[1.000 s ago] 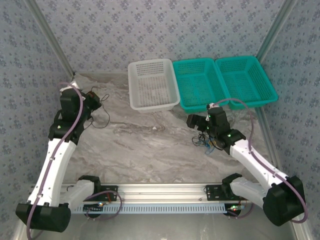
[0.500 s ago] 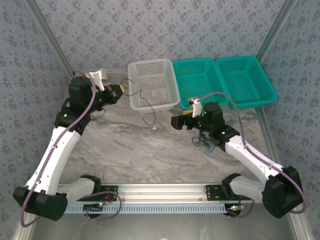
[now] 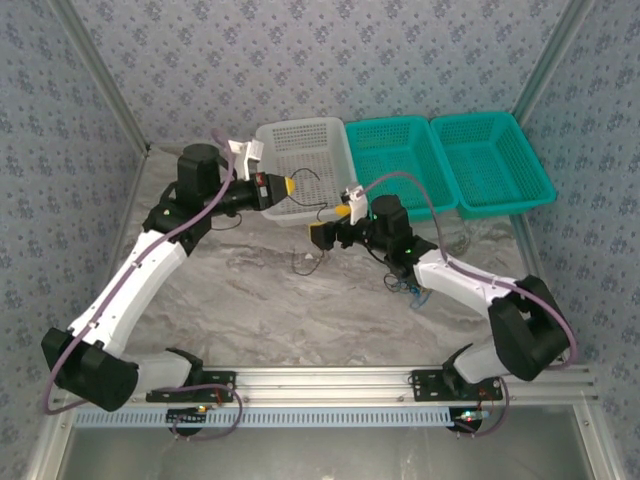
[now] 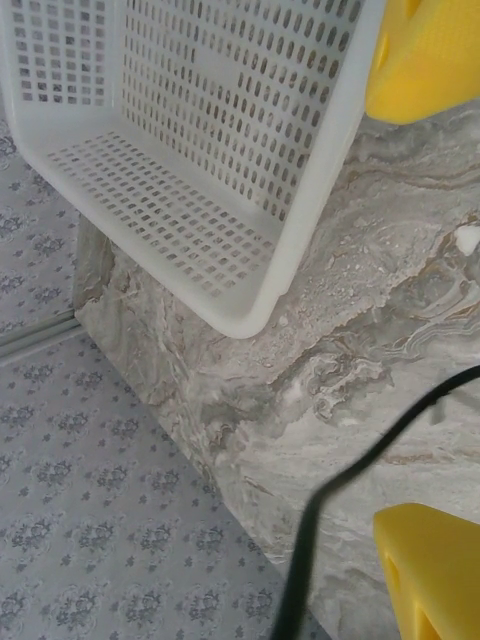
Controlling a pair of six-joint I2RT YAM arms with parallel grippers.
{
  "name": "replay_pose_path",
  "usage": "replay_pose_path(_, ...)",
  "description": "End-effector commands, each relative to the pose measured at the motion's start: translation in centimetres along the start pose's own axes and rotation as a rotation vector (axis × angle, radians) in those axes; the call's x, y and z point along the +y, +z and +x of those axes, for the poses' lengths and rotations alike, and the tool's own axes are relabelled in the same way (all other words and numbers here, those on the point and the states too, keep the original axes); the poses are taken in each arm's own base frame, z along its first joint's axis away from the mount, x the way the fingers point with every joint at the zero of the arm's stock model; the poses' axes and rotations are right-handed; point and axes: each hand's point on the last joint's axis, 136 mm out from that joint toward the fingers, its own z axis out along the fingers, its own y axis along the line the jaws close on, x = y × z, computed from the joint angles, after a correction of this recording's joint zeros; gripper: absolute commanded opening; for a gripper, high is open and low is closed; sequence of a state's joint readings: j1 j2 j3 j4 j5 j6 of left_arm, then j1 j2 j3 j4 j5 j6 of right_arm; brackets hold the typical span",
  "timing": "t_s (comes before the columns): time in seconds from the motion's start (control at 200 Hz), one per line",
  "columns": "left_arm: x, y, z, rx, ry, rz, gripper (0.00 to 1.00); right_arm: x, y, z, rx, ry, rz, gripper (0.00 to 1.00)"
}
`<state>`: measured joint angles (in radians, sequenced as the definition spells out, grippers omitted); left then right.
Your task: Untangle the cables
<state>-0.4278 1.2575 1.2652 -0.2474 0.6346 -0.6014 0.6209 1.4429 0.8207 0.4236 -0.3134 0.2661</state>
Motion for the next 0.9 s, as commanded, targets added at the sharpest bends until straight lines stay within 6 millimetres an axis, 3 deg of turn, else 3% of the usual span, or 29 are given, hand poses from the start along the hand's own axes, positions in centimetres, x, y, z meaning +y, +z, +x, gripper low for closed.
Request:
replay_pose_path(0.0,-2.3,0.2,-1.3,-0.029,0.013,0.108,0.0,0.6,0.6,-2.0,-0.113,0.022,-0.023,0.95)
replay_pose_path(0.115,-1.7,0.7,-1.1,-0.023,-0.005,0.098,0.0,-0.8,0.7,-1.5,-0.132,0.058,0.05,0.58)
replay_pose_path(0.205,-1.3,0.9,-1.1,-0.024,-0.008,0.089,0.0,-1.7,-0.3,-0.9,-0.142,0.059,0.102,0.2)
replay_pose_path(0.265,-0.4,1.1,-0.9,-0.023,-0.018,0.056,0.0,-1.9,-1.4,-0.9,-0.131,0.038,0.118,0.09)
replay_pose_path(0.38,2.4,1.7,-0.7,-0.034,-0.056,-0.064,0.0,-1.4,-3.7,-0.6,-0.078,-0.025,0.094,0.0)
replay_pose_path(0.62,10.8,2.5,0.7,-0.027,-0.221,-0.407,0.0,-0.4,-7.8,-2.0,-0.026,-0.065,-0.006,0.0)
replay_pose_path(0.765,12.6,4.6,2.5,0.06,-0.298,-0.408,0.01,0.5,-9.0,-4.3,-0.023,-0.079,-0.082,0.0)
replay_pose_path(0.839,12.7,5.2,2.7,0.075,-0.31,-0.395,0.11,0.0,-9.2,-5.9,-0.021,-0.085,-0.052,0.0)
replay_pose_path(0.894,12.8,5.2,2.4,0.065,-0.302,-0.399,0.29,-1.6,-9.6,-7.1,-0.031,-0.083,0.032,0.0)
